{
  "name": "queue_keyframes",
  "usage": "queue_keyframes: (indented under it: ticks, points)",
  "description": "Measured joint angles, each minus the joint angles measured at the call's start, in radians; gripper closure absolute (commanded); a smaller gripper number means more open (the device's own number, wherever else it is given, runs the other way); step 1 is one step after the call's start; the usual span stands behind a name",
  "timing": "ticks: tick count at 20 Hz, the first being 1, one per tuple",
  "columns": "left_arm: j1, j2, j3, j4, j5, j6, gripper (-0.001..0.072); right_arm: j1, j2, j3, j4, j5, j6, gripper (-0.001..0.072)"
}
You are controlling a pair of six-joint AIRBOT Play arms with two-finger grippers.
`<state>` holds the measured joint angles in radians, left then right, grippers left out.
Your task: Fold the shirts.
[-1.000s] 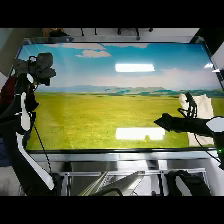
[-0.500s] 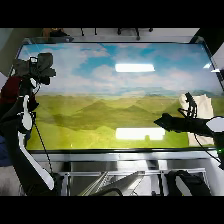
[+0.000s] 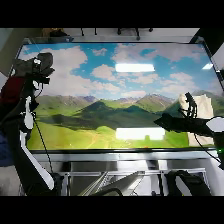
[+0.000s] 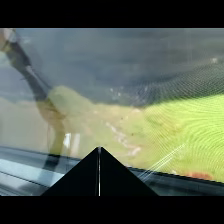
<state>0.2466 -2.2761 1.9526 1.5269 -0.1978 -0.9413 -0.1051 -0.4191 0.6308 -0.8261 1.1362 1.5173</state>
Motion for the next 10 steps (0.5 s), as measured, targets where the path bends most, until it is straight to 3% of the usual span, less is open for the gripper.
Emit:
queue_keyframes:
  ticks: [1,5,10]
  points:
    - [0.002,-0.008,0.0,0.0,0.007,0.026,0.0699,0.0,0.0,0.0,0.0,0.0,0.0,0.069]
    - [0.007,-0.023,0.035,-0.005,-0.032,0.067,0.0698,0.0,0.0,0.0,0.0,0.0,0.0,0.069]
    - [-0.016,0.059,0.083,-0.013,-0.211,-0.079,0.07,0.0,0.0,0.0,0.0,0.0,0.0,0.069]
